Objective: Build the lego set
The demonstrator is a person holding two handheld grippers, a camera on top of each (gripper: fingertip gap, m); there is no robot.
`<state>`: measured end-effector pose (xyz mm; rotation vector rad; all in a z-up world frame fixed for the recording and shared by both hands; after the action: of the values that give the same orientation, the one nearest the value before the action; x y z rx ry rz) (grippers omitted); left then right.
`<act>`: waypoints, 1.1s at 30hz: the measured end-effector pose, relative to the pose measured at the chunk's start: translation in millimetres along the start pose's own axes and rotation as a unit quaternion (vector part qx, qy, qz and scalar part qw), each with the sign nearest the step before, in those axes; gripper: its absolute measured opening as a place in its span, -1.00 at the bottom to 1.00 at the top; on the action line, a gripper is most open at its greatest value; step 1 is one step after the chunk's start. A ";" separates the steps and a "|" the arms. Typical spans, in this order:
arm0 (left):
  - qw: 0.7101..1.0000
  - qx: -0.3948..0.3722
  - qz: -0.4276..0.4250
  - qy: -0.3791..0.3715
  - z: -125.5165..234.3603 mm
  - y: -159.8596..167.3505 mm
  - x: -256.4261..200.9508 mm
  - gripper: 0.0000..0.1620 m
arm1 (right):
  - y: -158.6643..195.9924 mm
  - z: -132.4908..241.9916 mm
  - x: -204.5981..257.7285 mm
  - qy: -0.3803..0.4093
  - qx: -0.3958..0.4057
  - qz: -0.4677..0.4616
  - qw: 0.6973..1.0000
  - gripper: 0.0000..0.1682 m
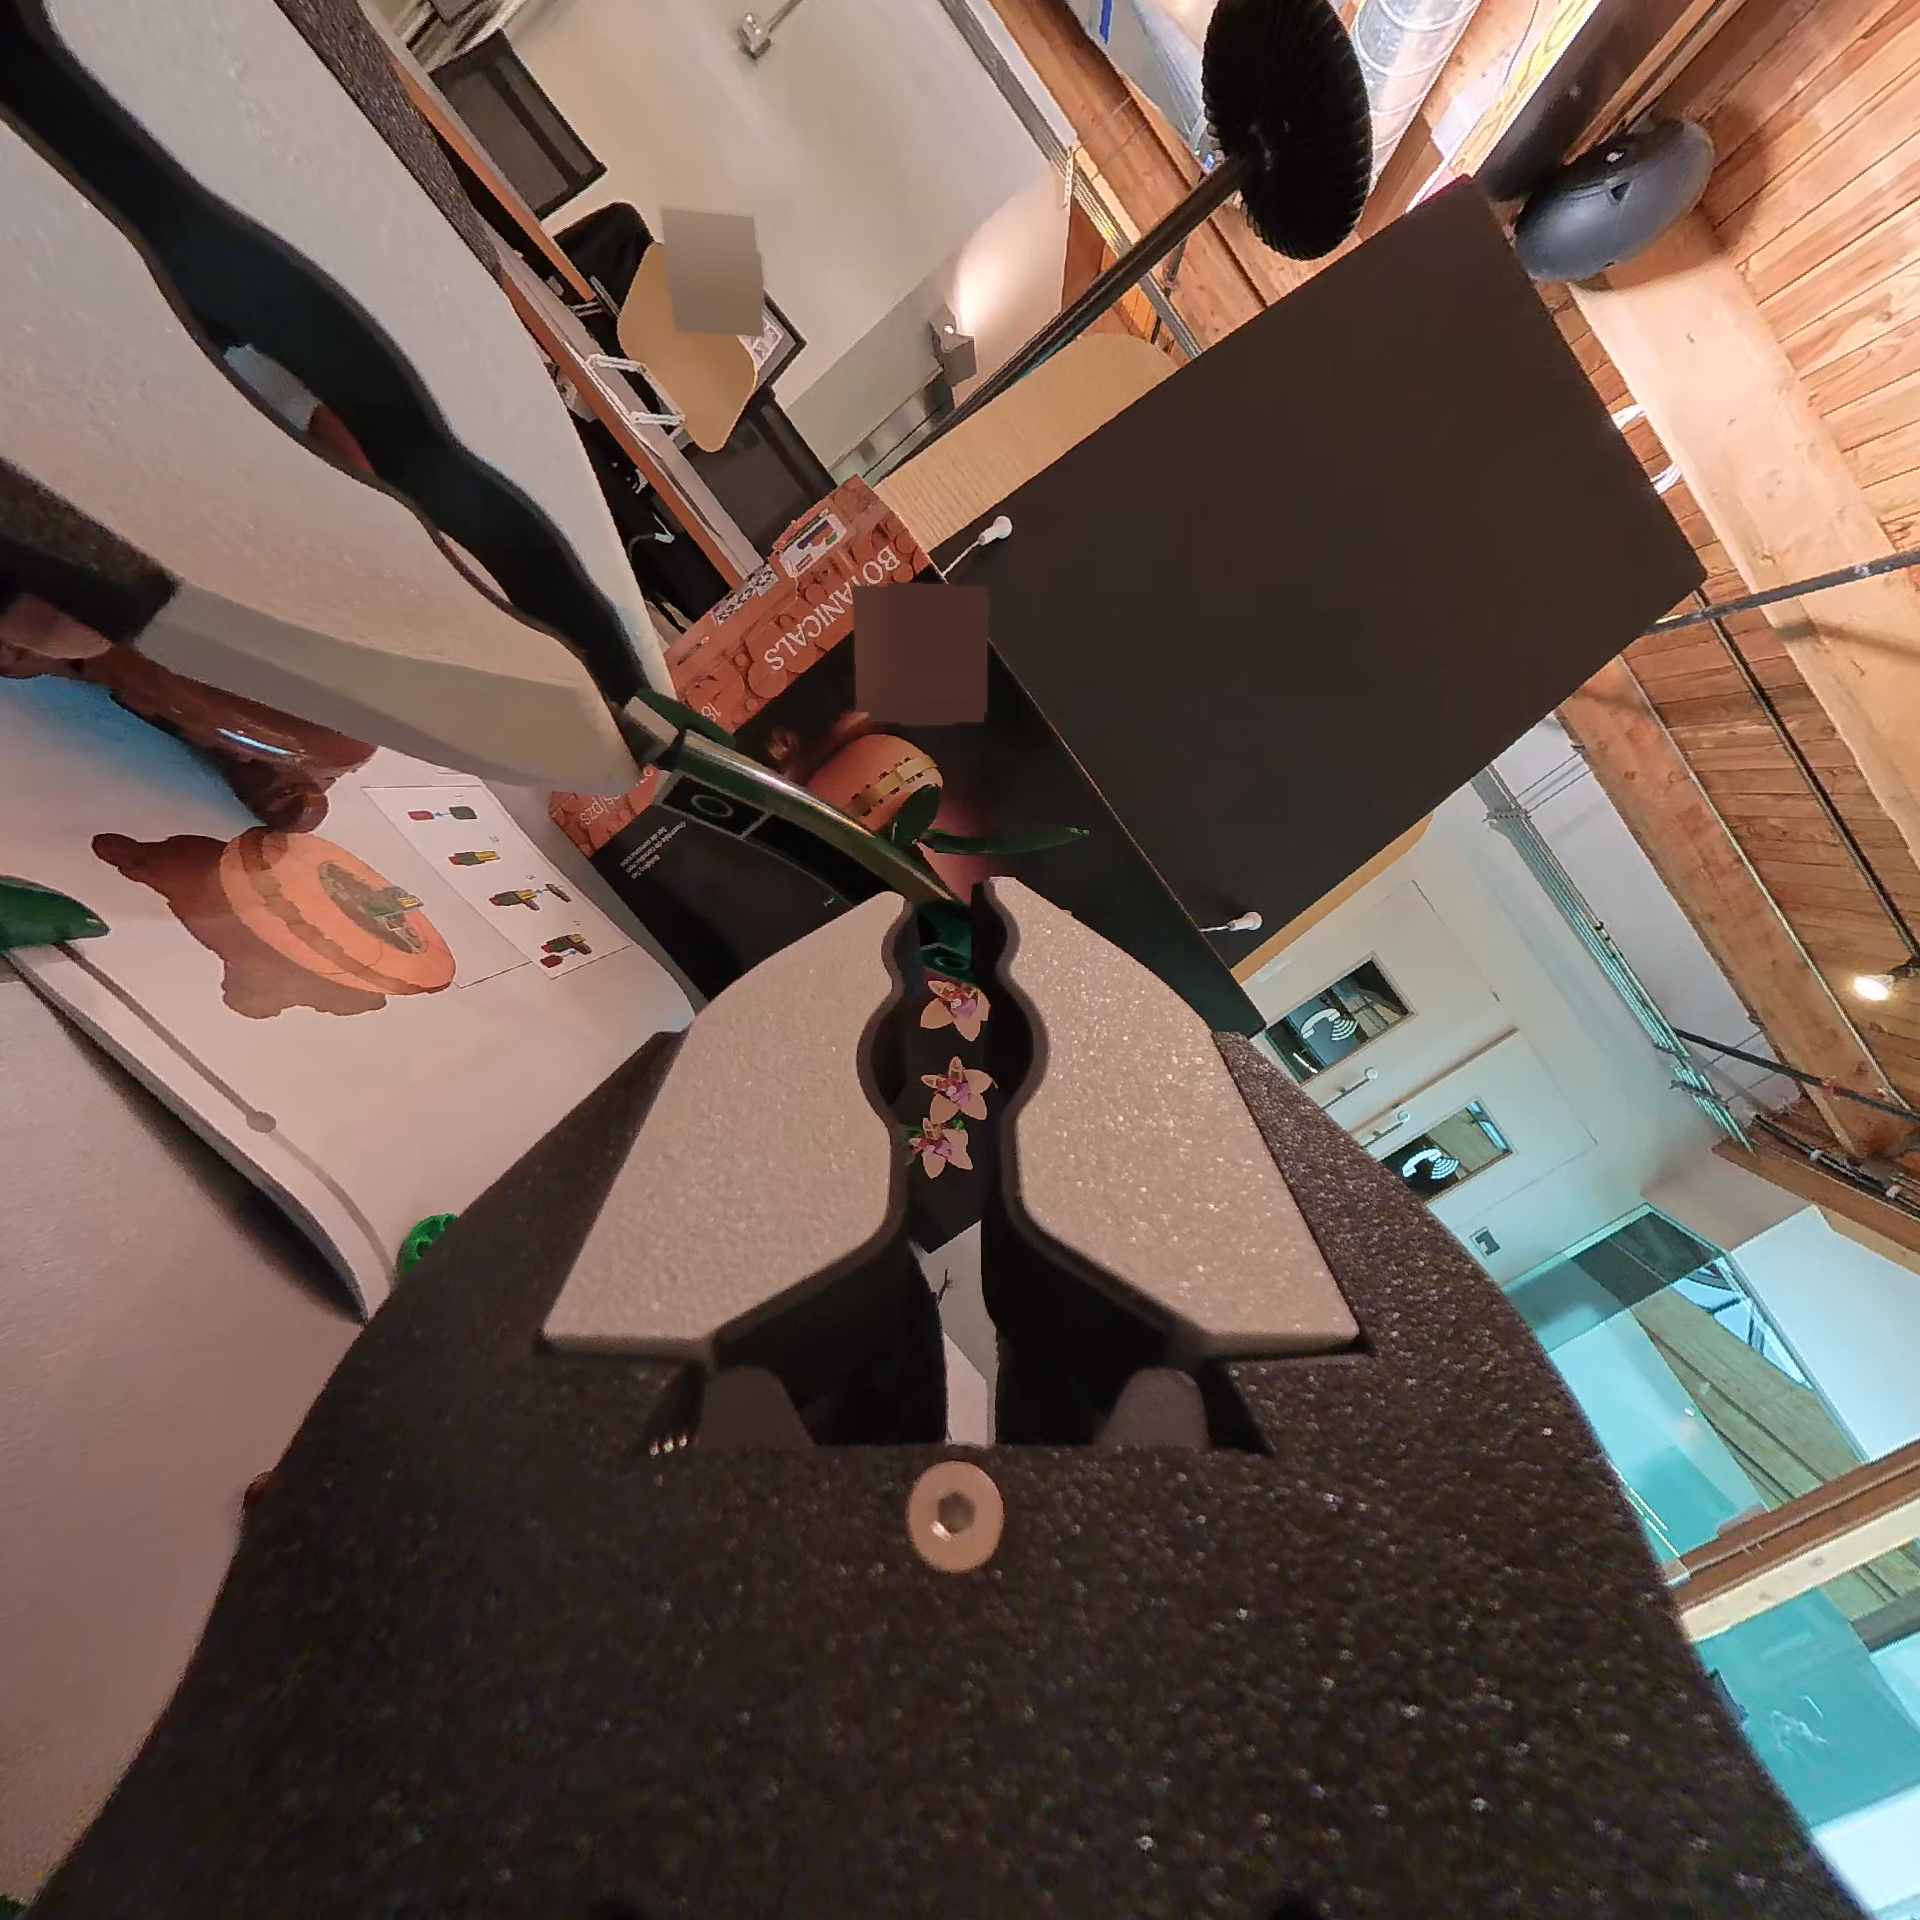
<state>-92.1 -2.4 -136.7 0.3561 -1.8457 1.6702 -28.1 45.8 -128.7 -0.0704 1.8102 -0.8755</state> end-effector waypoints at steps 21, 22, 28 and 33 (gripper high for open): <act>0.997 0.010 0.052 -0.060 6.2 3.5 19.9 -0.93 | -0.5 14.7 19.2 -0.031 0.002 -0.037 0.999 -0.90; 0.996 0.012 0.061 -0.070 6.5 4.4 22.9 -0.93 | -0.4 16.7 24.4 -0.039 0.002 -0.038 0.999 -0.90; 0.991 0.013 0.099 -0.085 7.3 7.9 29.9 -0.92 | 1.8 22.1 40.5 -0.052 -0.005 -0.023 0.998 -0.90; 0.991 0.014 0.103 -0.079 6.0 8.1 28.3 -0.92 | 7.3 21.6 39.8 -0.062 0.001 -0.047 0.997 -0.90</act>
<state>-120.2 -1.1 -126.2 0.3279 -2.0343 1.8536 -24.4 22.3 -167.9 -0.2065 1.7021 -0.9195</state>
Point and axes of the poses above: each gripper's, where its closed fingertips meet, z back along the fingers, y out of its underside, x = y × z across the jaws, the point moved 5 cm from there along z, back along the fingers, and after that the axes turned 2 degrees about -y, right-handed, at the moved point
